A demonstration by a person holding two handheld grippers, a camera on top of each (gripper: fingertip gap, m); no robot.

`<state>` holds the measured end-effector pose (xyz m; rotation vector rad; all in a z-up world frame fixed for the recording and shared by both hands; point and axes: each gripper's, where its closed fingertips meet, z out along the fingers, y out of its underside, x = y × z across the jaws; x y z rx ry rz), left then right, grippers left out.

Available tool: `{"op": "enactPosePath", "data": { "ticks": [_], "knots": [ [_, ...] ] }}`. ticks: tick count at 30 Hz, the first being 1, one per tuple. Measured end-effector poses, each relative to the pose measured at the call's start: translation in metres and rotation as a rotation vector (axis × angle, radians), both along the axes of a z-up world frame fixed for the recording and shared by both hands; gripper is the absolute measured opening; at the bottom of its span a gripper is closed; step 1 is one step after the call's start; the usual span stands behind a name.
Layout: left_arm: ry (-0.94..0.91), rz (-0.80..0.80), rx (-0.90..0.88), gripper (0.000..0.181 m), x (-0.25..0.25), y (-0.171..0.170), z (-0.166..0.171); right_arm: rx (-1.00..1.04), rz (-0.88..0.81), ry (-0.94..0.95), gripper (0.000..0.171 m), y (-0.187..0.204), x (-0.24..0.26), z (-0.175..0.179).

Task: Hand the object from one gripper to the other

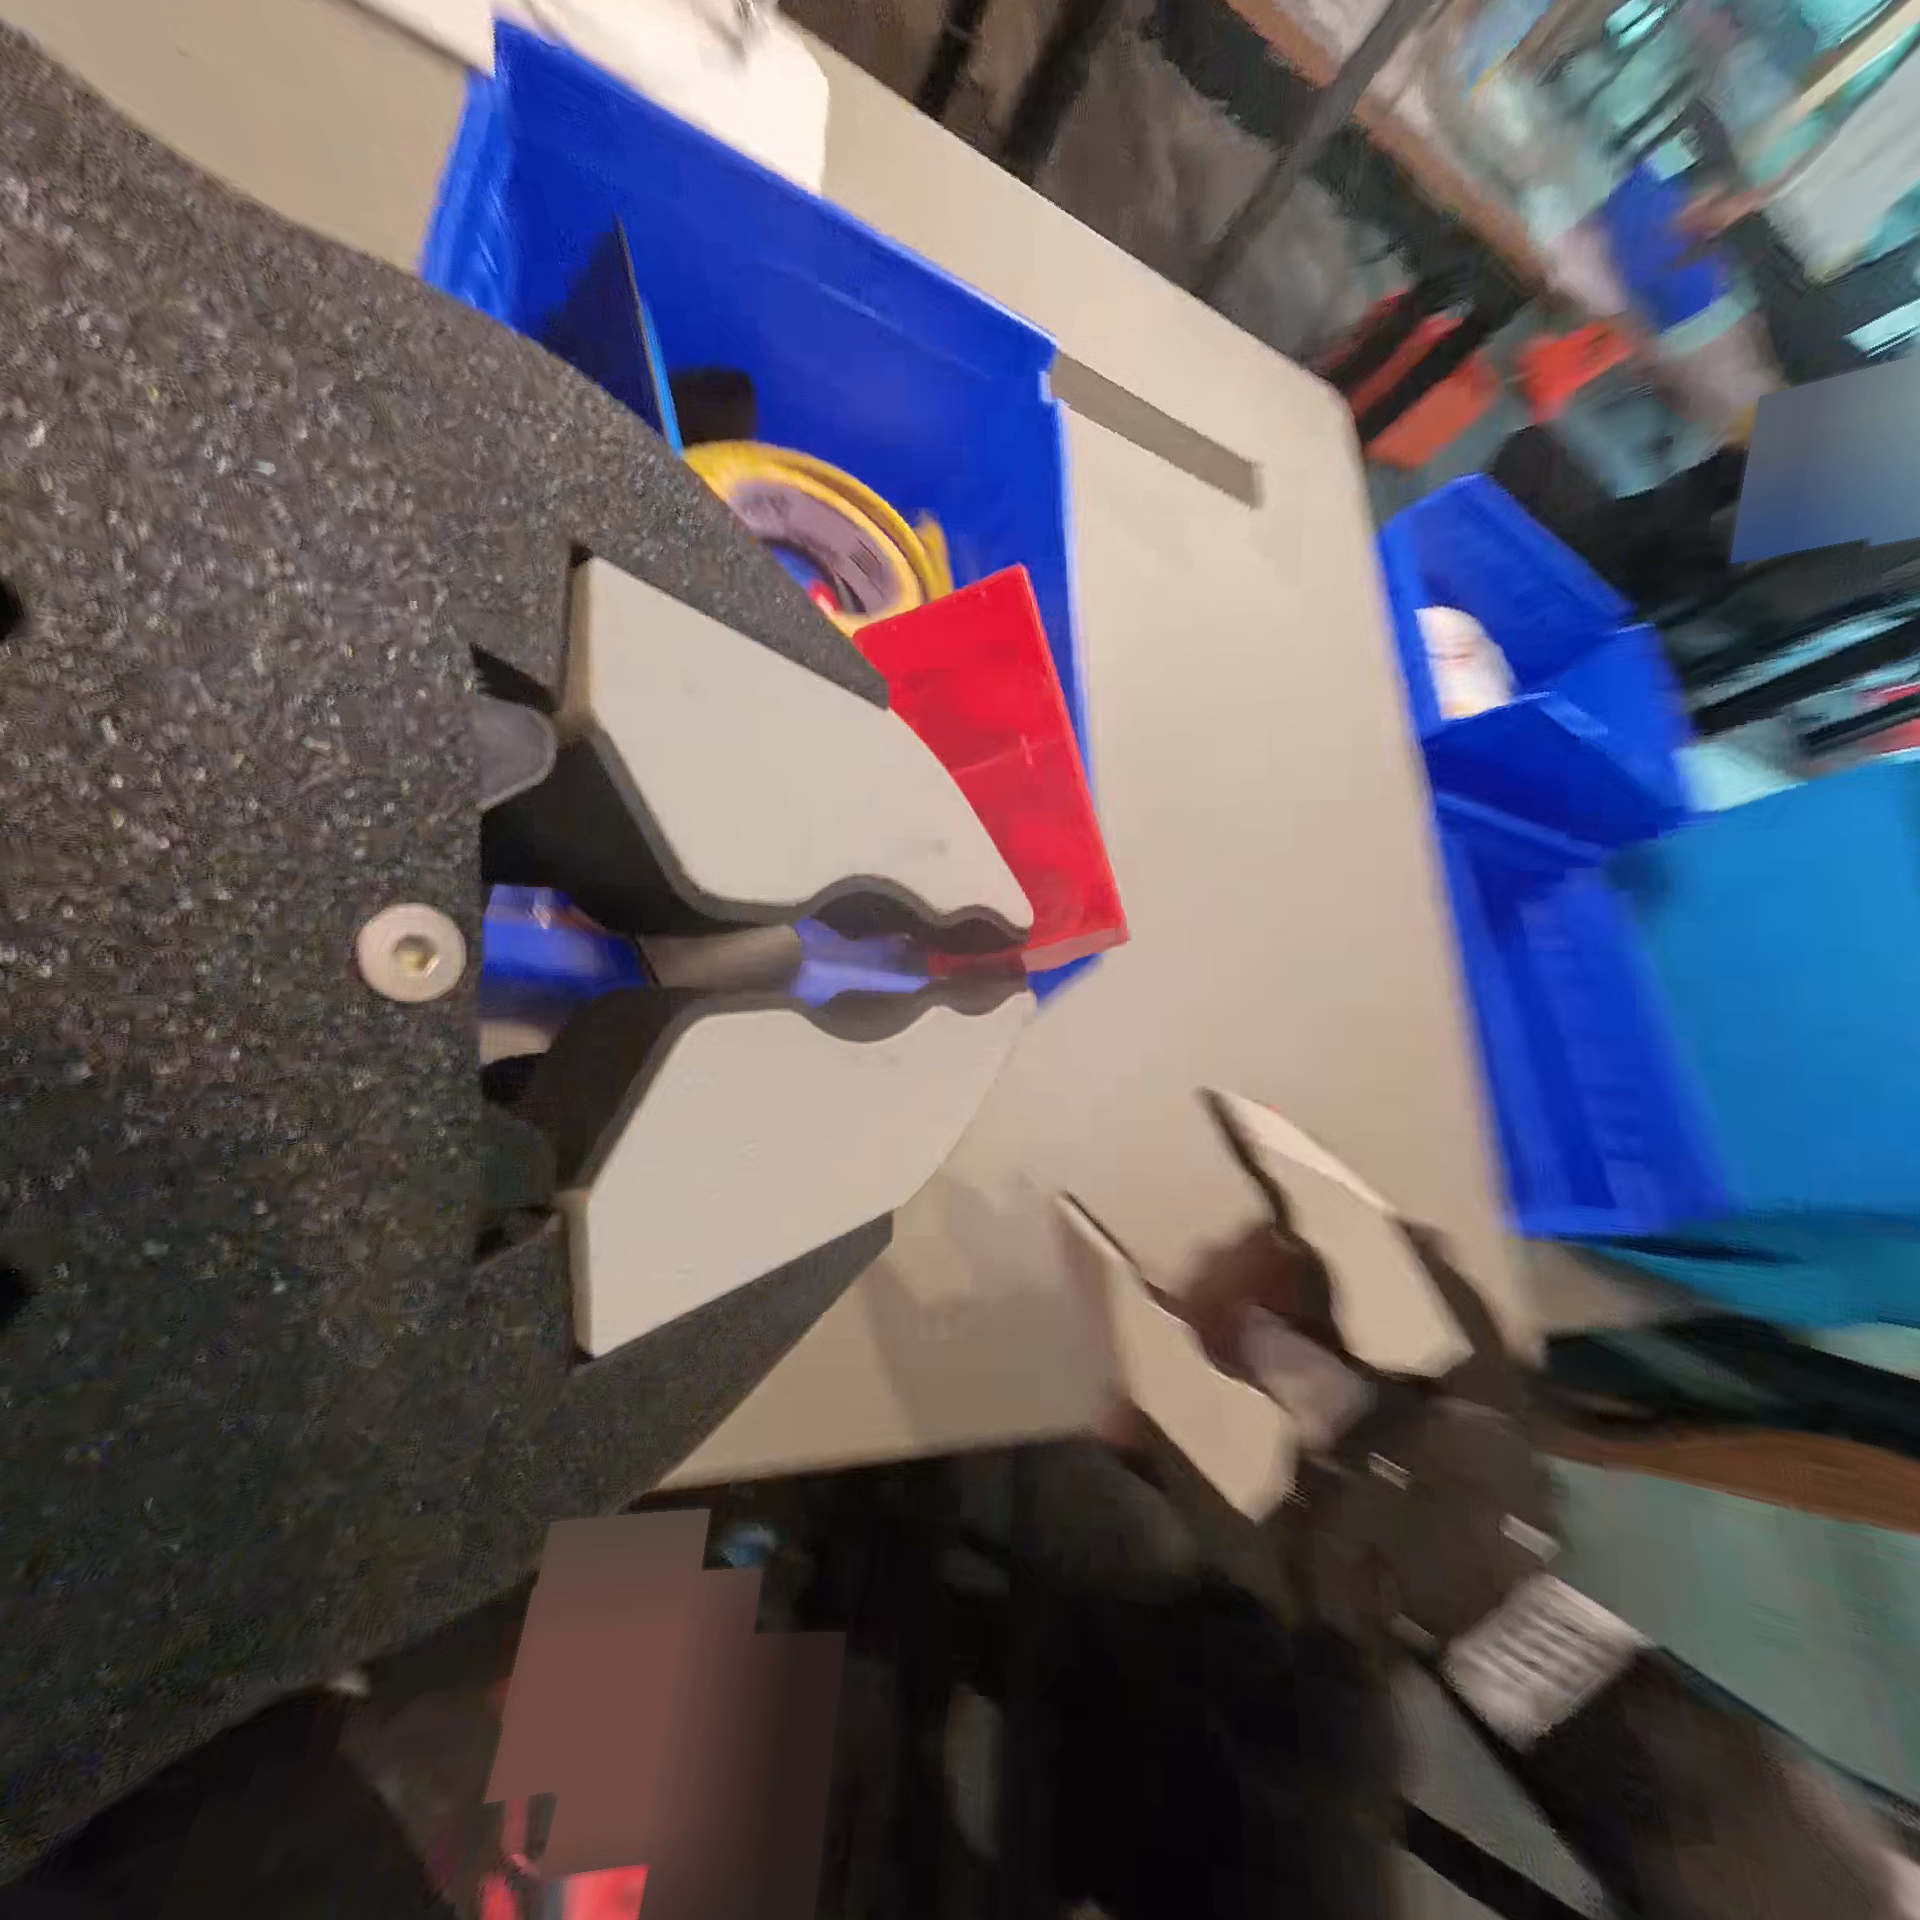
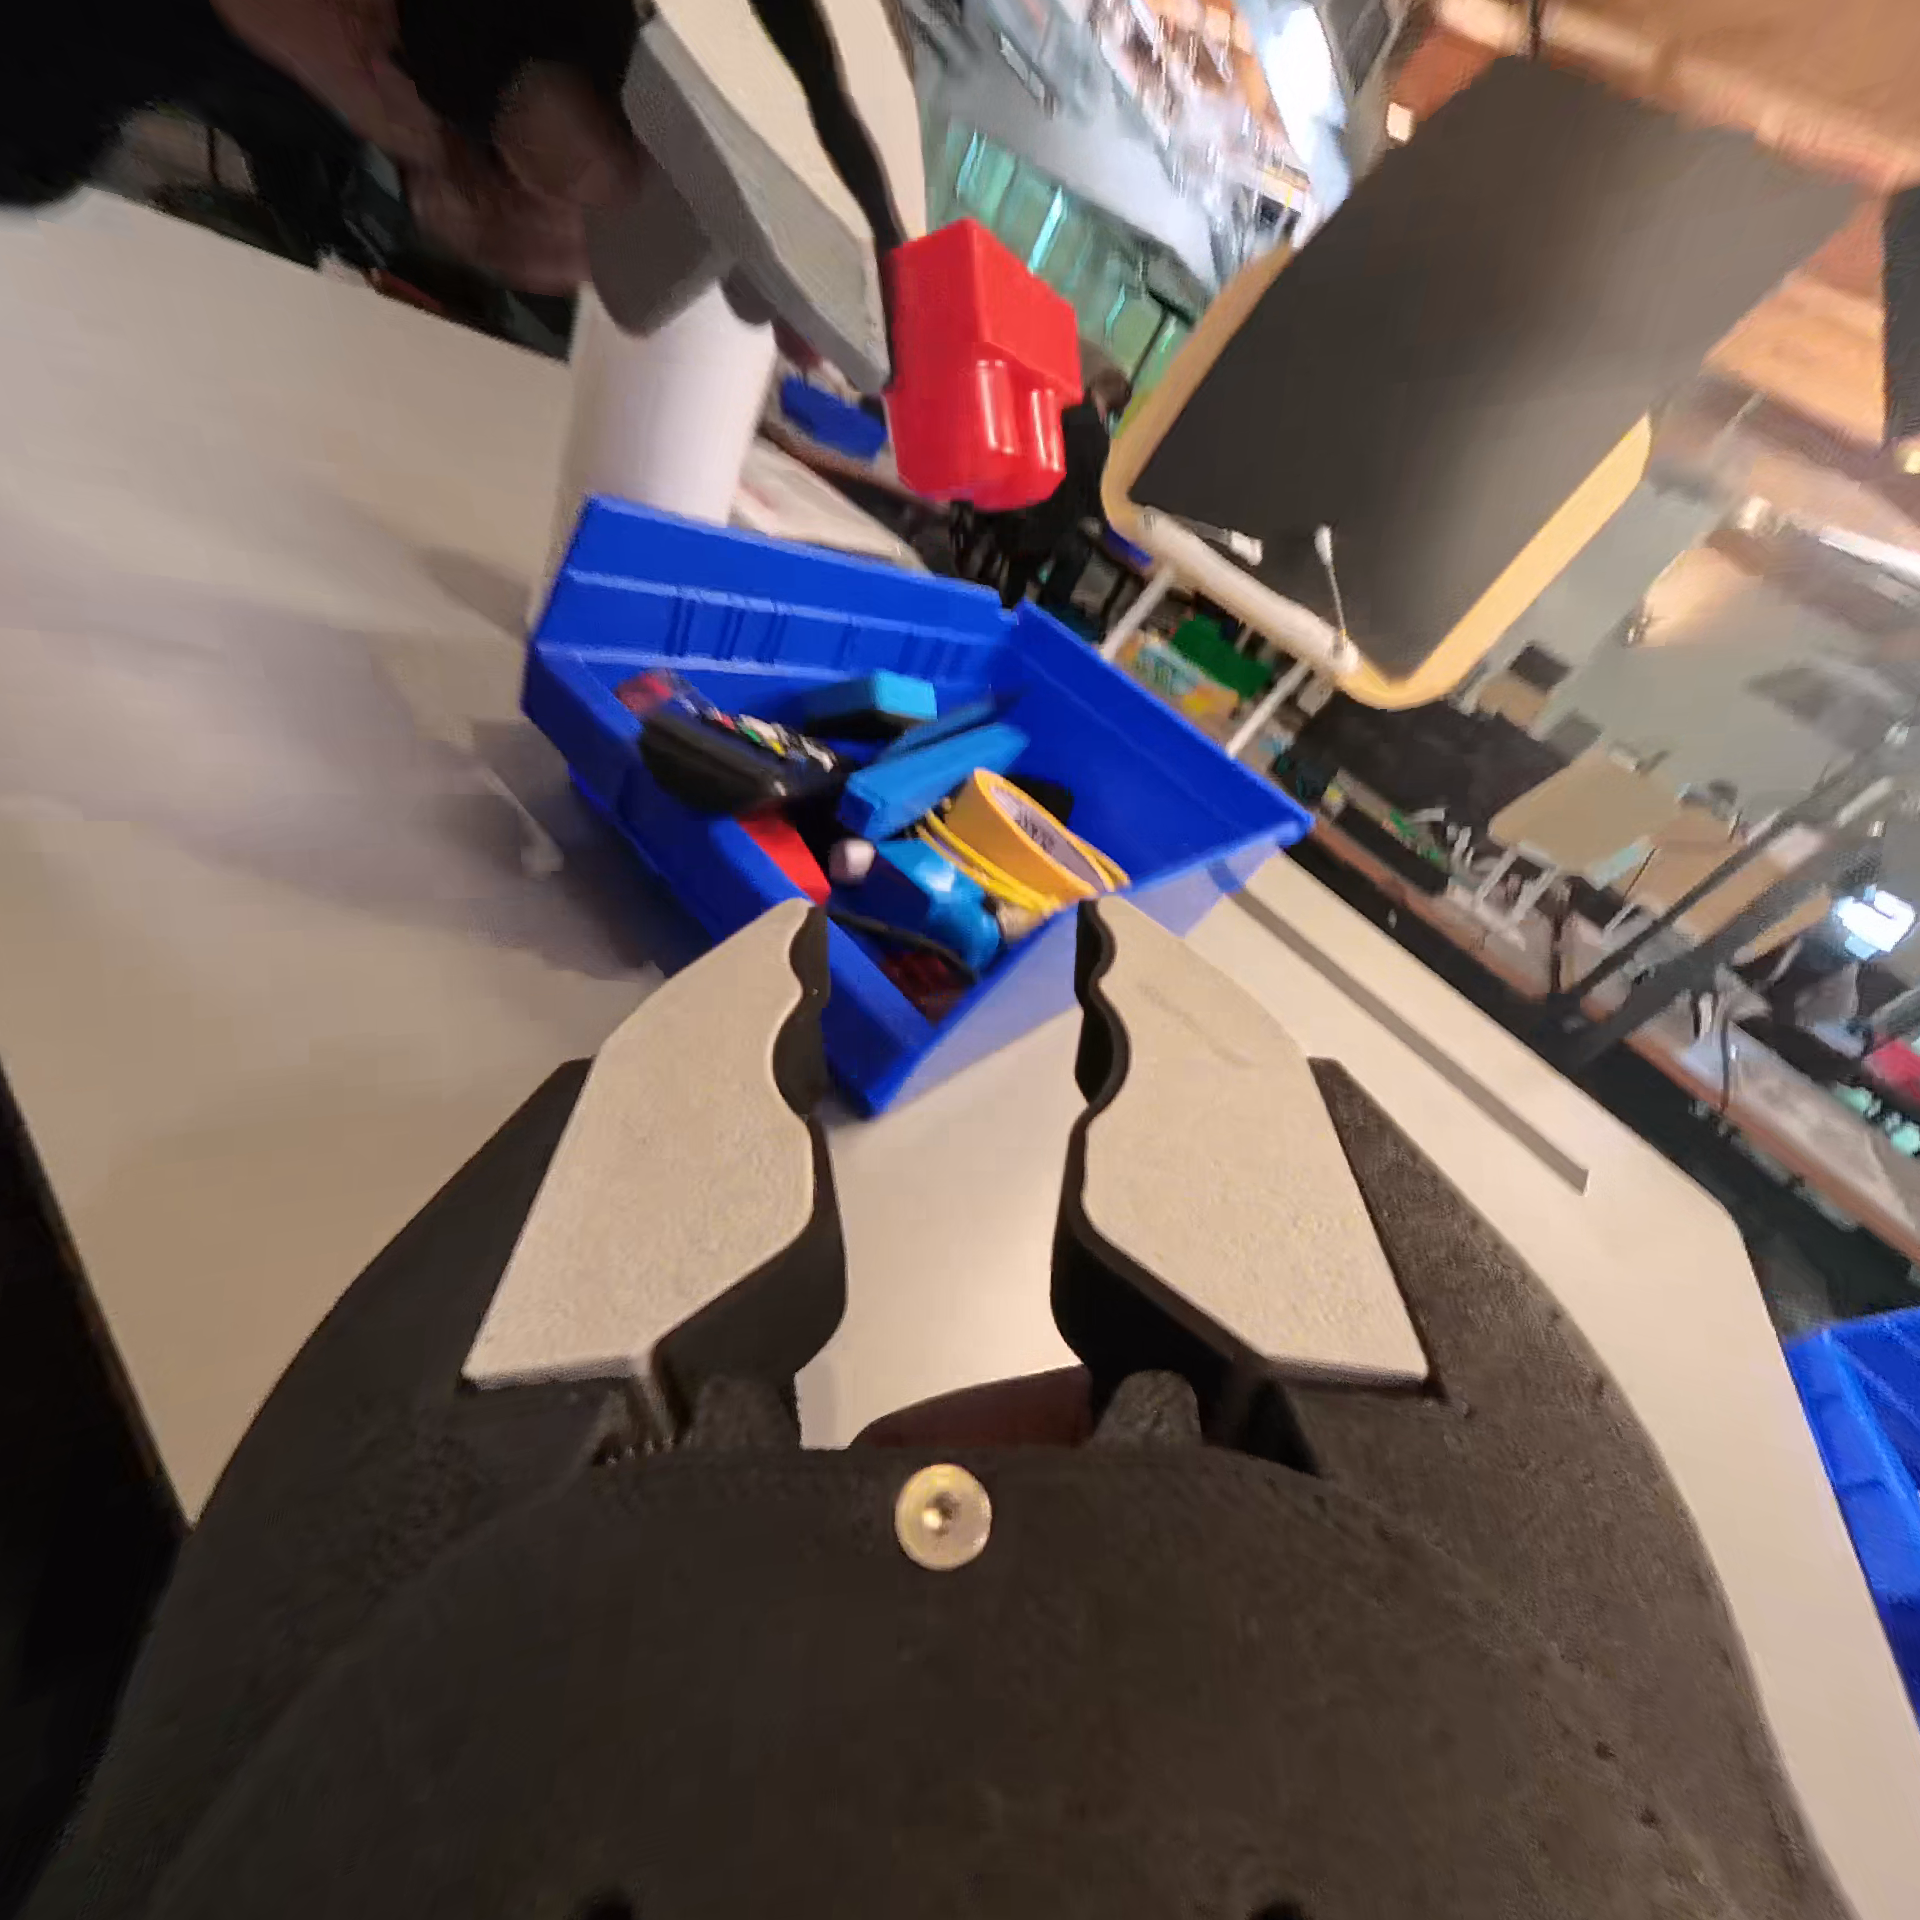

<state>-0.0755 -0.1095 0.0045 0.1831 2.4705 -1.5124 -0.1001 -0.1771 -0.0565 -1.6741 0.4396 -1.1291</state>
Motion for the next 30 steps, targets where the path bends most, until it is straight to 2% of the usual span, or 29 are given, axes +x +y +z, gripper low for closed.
{"op": "enactPosePath", "data": {
  "ticks": [1,6,9,12,15,17,21,26,28,30],
  "knots": [
    [0.029,-0.027,-0.111,0.005,-0.016,0.004,0.005,0.008,0.023,-0.042,0.046,0.010,-0.005,0.004],
    [0.245,-0.113,-0.606,0.005,-0.074,0.034,0.008,-0.001,0.070,-0.230,0.055,0.061,-0.023,0.013],
    [0.479,-0.156,-0.851,0.005,-0.092,0.057,-0.002,-0.073,0.062,-0.329,0.061,0.089,-0.036,0.009],
    [0.602,-0.179,-0.981,0.005,-0.099,0.073,-0.021,-0.076,0.088,-0.437,0.063,0.115,-0.056,0.011],
    [0.588,-0.240,-1.068,0.005,-0.113,0.093,-0.022,-0.111,0.111,-0.469,0.066,0.133,-0.067,0.007],
    [0.537,-0.160,-0.981,0.005,-0.109,0.090,-0.031,-0.142,0.112,-0.477,0.067,0.136,-0.067,0.004],
    [0.466,-0.147,-0.751,0.004,-0.118,0.071,-0.051,-0.173,0.114,-0.483,0.067,0.133,-0.064,-0.005],
    [0.378,-0.166,-0.582,0.006,-0.132,0.048,-0.071,-0.275,0.073,-0.515,0.065,0.125,-0.057,-0.017],
    [0.347,-0.179,-0.540,0.005,-0.137,0.044,-0.077,-0.291,0.071,-0.524,0.061,0.123,-0.056,-0.021],
    [0.301,-0.192,-0.502,0.005,-0.144,0.041,-0.082,-0.291,0.082,-0.542,0.049,0.124,-0.058,-0.023]
  ]
}}
